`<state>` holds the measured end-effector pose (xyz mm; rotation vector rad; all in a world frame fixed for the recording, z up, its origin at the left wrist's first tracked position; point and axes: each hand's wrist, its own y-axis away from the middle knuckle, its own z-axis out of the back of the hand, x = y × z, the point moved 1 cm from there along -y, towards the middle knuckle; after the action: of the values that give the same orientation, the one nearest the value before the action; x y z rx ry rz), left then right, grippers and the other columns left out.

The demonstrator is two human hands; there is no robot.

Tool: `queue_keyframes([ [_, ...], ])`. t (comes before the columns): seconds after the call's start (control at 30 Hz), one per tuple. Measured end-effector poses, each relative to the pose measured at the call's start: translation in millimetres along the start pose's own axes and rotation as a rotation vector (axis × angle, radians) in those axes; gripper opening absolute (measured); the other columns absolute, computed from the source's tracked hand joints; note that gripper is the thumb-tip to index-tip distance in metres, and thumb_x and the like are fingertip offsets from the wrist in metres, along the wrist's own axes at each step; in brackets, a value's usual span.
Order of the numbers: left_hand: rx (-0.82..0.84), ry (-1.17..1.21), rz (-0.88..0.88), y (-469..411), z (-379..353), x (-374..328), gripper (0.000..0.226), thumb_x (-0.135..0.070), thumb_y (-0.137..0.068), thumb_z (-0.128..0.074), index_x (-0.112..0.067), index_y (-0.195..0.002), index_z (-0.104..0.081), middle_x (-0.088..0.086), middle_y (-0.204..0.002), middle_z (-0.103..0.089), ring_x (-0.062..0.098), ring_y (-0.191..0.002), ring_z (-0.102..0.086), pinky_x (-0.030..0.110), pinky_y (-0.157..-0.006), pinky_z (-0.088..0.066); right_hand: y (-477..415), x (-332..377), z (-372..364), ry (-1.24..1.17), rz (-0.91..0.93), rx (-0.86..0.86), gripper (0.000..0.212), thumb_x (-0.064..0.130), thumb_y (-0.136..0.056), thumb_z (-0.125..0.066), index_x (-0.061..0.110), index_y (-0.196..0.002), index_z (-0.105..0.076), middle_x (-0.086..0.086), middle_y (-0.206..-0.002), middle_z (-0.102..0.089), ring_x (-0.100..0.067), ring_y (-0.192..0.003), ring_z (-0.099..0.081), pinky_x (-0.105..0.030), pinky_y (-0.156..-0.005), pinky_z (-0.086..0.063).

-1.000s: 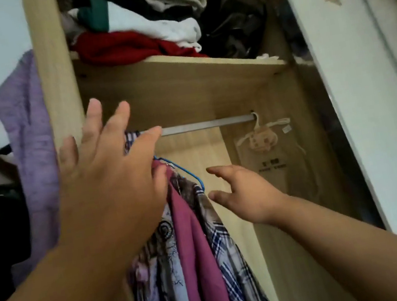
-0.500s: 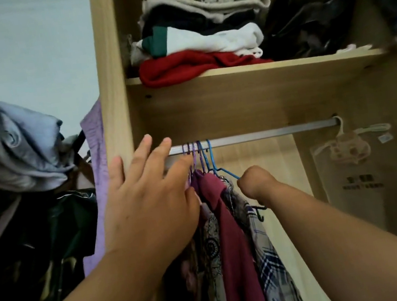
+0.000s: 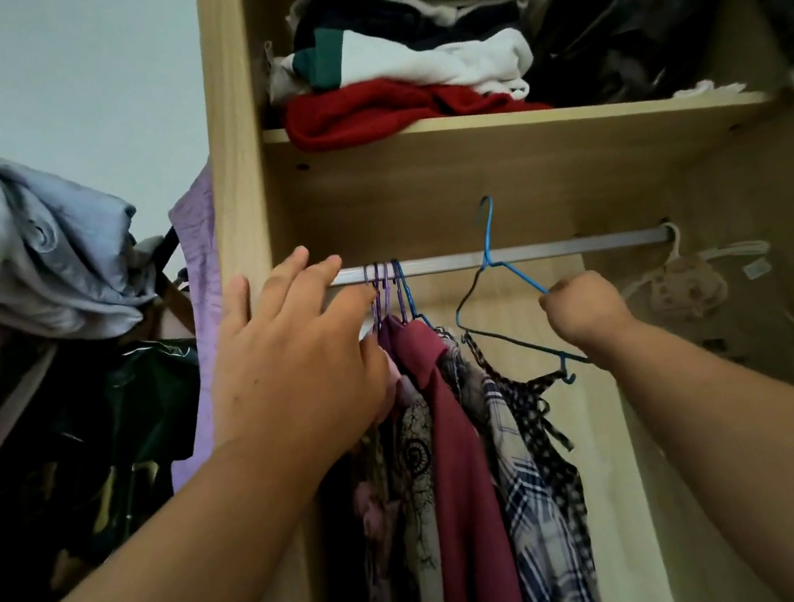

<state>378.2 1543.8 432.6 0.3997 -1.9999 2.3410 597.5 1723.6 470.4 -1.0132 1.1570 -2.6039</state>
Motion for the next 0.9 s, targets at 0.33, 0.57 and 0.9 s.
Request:
queue_keyframes([
  [0.33,-0.021,0.055,-0.015,5,1,-2,0.035,-0.038,-0.079,-0.049,-0.025,-0.103,-0.071,0.003,-0.126,-0.062,0.025,-0.130,-0.044,0.059,-0.108,-0.018,110,-111,110,-0.109,0.095,-0.055,0.011,0.023,-0.087,-0.064,0.020,-0.080,-0.071,0.005,-0.072,-0.065,-0.009,-0.067,-0.056,-0.023,-0.058,-0.039],
  [0.57,0.264,0.583,0.009,26,-21,-89,0.045,-0.041,-0.081,-0.057,-0.037,-0.125,-0.056,-0.007,-0.140,-0.049,0.018,-0.138,-0.031,0.056,-0.111,-0.014,220,-151,175,-0.293,-0.096,0.071,0.010,0.018,-0.083,-0.067,0.020,-0.076,-0.073,0.008,-0.044,-0.039,-0.008,-0.040,-0.030,-0.019,-0.038,-0.023],
  [0.9,0.762,1.387,-0.044,173,-51,-218,0.018,-0.033,-0.096,-0.047,-0.017,-0.092,-0.055,0.008,-0.080,-0.062,0.032,-0.083,-0.058,0.036,-0.066,-0.040,405,-121,237,-0.065,-0.454,0.023,0.021,0.005,-0.084,-0.061,0.018,-0.081,-0.077,-0.007,-0.049,-0.037,-0.012,-0.042,-0.031,-0.017,-0.038,-0.026],
])
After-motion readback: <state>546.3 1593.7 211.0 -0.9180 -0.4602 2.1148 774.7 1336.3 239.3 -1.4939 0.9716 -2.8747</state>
